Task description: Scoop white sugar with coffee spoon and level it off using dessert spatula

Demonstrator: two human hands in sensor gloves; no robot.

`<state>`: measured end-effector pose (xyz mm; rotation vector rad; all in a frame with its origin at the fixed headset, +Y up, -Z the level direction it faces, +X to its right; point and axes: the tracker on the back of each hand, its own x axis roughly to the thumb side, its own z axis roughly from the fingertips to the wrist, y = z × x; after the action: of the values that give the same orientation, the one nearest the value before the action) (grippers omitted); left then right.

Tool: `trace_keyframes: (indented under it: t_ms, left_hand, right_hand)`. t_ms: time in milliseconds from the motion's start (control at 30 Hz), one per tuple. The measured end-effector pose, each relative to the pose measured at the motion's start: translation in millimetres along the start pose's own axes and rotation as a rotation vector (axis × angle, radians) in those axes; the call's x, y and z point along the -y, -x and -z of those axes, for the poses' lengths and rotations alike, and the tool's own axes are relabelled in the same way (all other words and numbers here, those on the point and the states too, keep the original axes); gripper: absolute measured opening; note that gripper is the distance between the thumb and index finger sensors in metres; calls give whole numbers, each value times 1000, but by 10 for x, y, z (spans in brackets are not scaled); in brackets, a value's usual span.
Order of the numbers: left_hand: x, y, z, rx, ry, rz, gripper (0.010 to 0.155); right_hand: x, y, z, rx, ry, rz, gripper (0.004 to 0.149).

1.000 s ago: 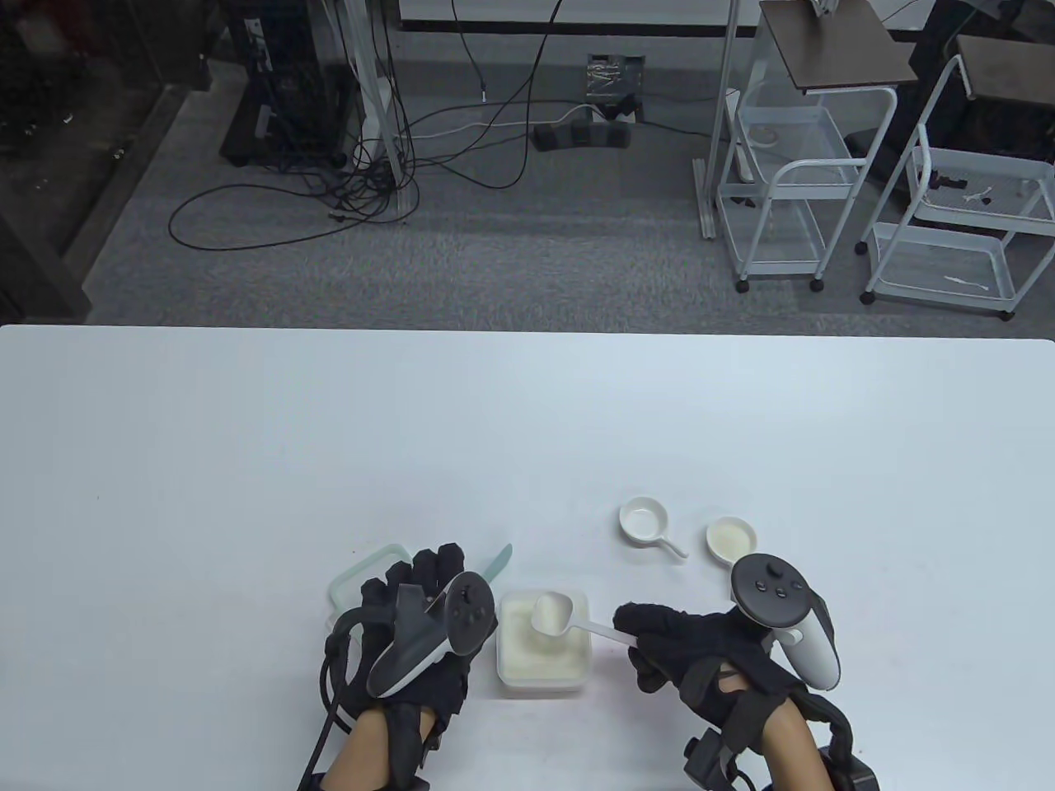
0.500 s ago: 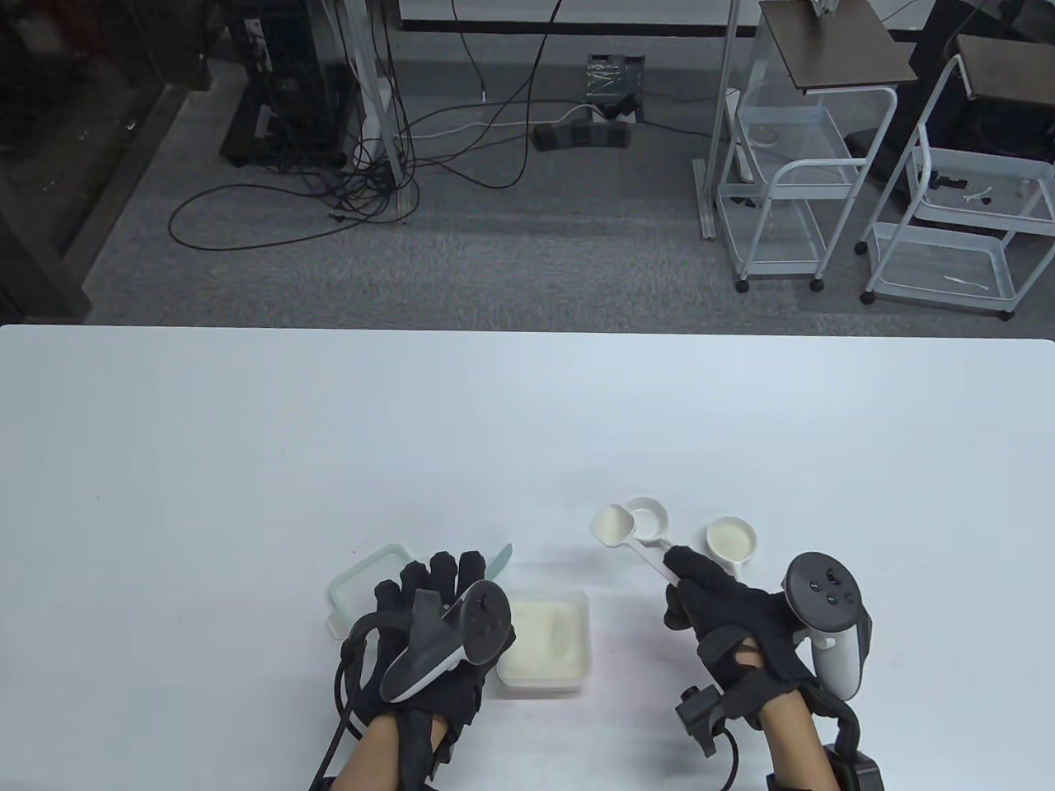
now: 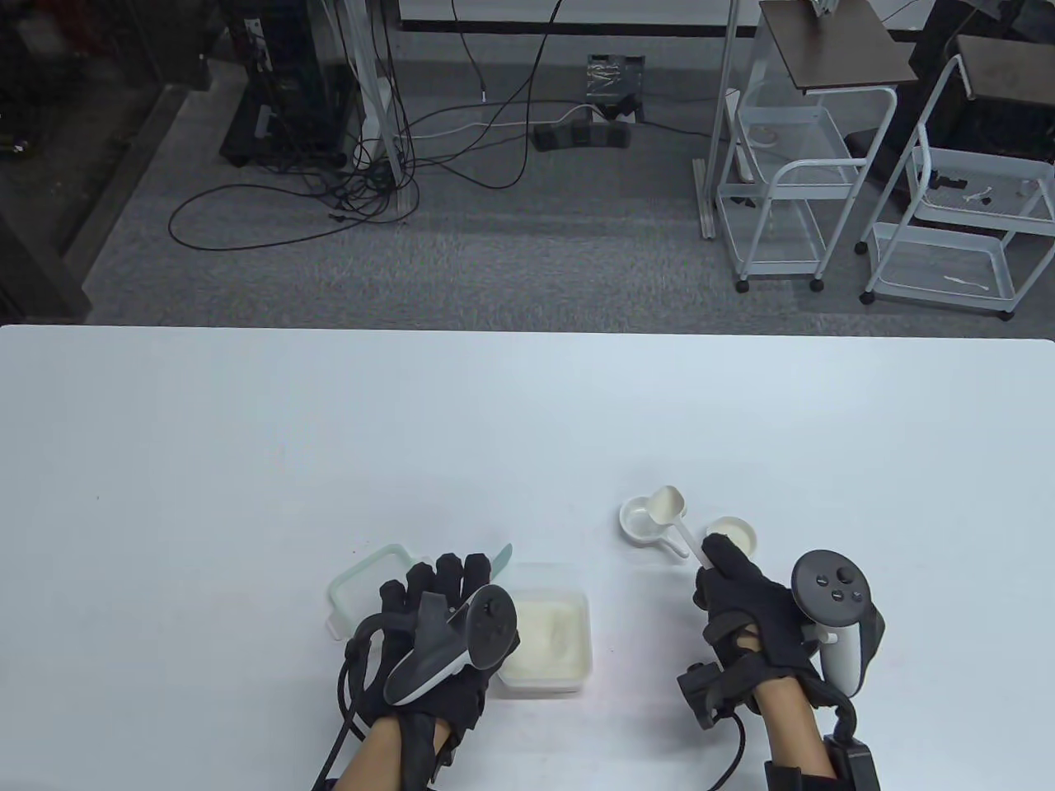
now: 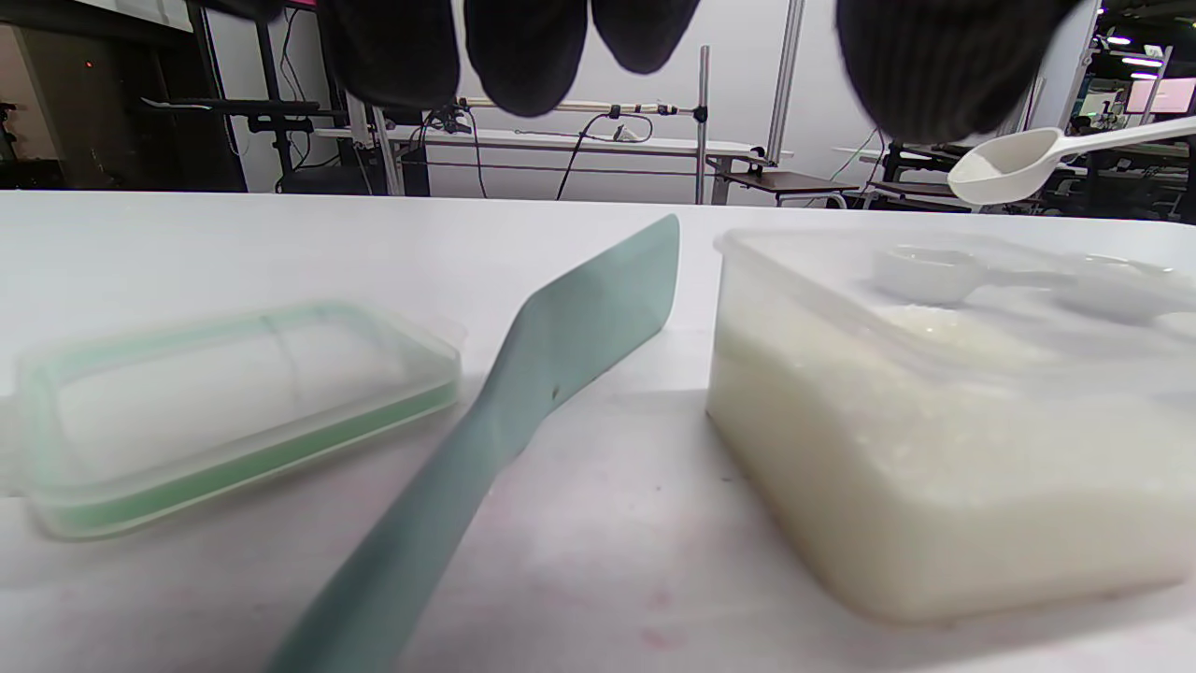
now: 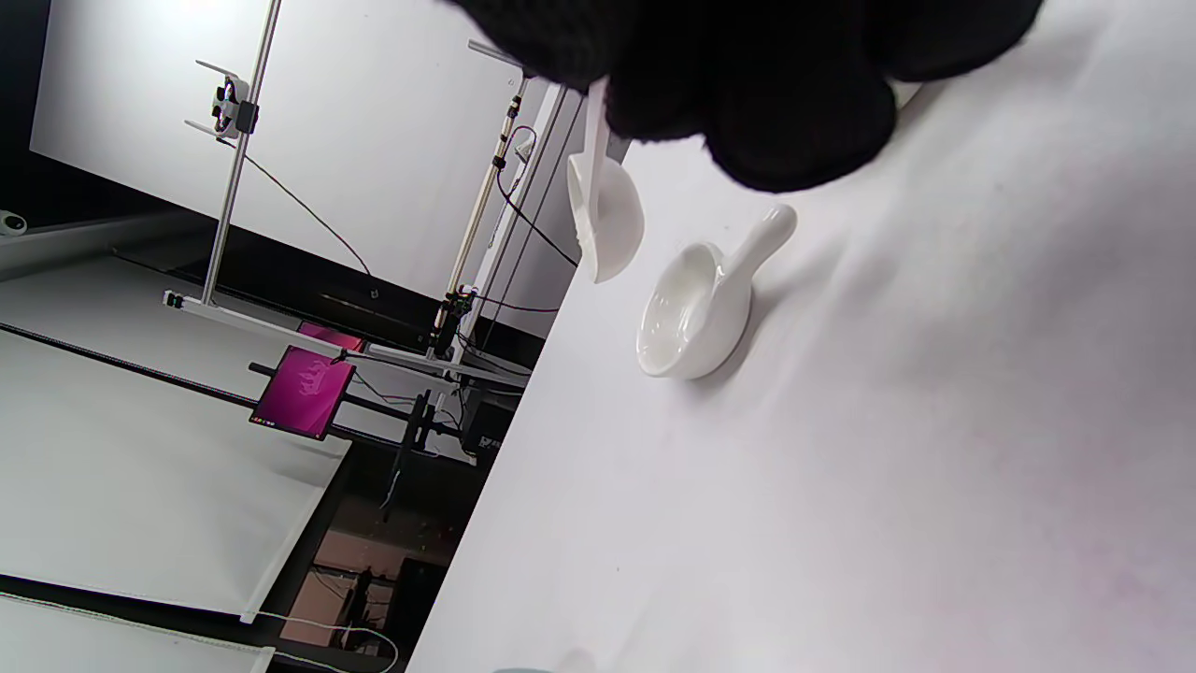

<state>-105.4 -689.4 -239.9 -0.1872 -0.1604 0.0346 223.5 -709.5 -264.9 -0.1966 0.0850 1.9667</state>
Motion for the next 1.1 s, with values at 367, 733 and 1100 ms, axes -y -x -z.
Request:
trace_keyframes:
  t_ms: [367, 733, 1100]
  left_hand:
    - [-15, 16, -3, -11, 15, 6, 91]
    - [-21, 25, 0, -17, 29, 11, 91]
    - [-24, 27, 0, -21, 40, 19, 91]
  right_hand:
    - [-127, -18, 28, 20, 29, -125, 53]
    - [-233, -7, 51, 14, 33, -233, 53]
    - [-440, -180, -25, 187, 81, -708, 52]
